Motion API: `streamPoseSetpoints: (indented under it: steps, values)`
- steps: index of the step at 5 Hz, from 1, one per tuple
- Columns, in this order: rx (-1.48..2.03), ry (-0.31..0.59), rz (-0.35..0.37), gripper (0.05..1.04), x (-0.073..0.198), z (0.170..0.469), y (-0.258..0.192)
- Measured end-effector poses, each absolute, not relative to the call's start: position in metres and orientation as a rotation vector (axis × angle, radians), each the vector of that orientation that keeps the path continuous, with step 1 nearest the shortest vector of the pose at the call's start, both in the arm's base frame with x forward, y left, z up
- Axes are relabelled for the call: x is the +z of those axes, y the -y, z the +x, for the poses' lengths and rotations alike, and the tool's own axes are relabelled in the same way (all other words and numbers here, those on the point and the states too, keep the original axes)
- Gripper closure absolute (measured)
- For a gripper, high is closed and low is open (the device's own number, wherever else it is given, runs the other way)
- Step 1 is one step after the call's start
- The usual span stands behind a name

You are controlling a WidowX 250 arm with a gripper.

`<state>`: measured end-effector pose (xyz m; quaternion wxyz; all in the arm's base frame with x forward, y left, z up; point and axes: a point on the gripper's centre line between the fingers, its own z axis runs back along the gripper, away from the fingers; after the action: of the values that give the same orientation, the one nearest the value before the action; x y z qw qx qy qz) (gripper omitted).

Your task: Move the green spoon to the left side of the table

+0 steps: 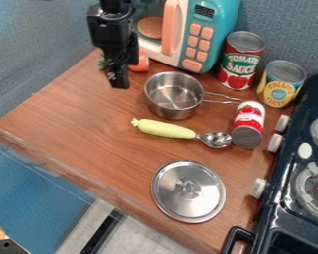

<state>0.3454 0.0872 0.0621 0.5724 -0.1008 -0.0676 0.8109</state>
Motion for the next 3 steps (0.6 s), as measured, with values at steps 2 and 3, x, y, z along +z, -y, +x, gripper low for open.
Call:
streamPoseSetpoints:
  steps: [2, 3]
  values:
    - [1.846, 0.101, -0.251, 0.083, 0.049, 0.329, -0.033]
    - [1.798, 0.108, -0.229, 0.082, 0.034, 0.319, -0.011]
